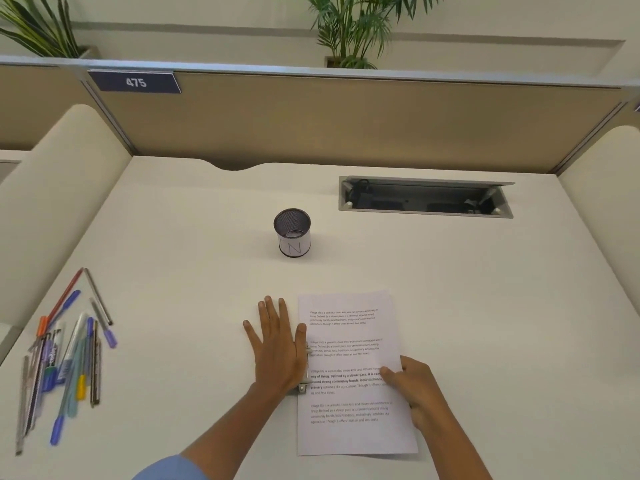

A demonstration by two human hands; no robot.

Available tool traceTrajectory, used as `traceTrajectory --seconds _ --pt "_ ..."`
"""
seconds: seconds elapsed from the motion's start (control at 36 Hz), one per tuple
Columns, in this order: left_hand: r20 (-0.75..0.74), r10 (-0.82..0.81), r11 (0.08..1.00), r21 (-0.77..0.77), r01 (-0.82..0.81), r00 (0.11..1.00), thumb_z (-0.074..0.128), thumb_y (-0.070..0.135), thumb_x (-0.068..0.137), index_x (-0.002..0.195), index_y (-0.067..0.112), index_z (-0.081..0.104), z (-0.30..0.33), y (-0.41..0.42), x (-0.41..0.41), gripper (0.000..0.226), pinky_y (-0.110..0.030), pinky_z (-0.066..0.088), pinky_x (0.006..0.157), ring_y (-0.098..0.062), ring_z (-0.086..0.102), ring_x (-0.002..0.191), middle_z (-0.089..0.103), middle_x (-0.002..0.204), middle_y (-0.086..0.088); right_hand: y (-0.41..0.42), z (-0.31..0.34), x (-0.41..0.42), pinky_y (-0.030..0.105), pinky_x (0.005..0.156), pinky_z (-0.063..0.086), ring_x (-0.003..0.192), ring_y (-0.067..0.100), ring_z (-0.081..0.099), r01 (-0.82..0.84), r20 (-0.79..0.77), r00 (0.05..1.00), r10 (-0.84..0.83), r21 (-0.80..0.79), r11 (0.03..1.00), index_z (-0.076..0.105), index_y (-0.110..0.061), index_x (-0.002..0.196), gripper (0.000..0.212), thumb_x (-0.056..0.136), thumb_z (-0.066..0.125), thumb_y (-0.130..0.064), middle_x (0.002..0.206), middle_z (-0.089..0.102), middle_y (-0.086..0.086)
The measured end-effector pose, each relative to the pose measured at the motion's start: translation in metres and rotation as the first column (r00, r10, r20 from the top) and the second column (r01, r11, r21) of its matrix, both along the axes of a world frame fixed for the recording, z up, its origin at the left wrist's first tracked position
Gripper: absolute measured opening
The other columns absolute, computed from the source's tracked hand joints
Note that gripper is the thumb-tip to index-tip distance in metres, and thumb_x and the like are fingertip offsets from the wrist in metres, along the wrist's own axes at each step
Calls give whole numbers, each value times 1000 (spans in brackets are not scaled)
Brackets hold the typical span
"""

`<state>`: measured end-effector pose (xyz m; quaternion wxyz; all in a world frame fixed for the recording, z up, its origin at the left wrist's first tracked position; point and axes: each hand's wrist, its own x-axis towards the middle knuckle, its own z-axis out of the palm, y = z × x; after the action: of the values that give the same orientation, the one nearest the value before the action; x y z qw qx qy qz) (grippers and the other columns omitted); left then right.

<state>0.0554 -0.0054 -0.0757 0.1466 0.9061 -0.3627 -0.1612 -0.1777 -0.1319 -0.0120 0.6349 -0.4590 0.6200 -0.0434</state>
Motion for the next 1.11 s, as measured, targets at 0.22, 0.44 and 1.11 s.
traceTrajectory --seconds 0.22,0.44,1.11 --pt "99 -3 1000 -1 3 995 13 47 110 173 15 0 -12 2 4 72 -71 -5 130 -26 -13 168 -10 182 -8 -8 -12 1 54 91 64 92 31 80 -11 -32 999 11 25 1000 81 -17 99 13 93 78 -6 95 85 3" --pt "113 -16 1000 -8 17 993 14 45 110 173 16 -2 -17 4 4 71 -71 -4 130 -25 -14 168 -10 182 -4 -12 -17 -1 55 89 65 90 32 81 -8 -21 1000 10 61 998 82 -15 100 14 91 79 -4 93 85 4" --pt "-102 52 998 36 -48 993 21 40 116 173 15 2 17 -8 1 65 -61 -8 133 -27 -15 168 -13 181 -8 -6 -2 -1 49 90 65 94 32 79 -41 9 999 41 -6 999 77 -8 106 15 92 76 -3 102 82 11"
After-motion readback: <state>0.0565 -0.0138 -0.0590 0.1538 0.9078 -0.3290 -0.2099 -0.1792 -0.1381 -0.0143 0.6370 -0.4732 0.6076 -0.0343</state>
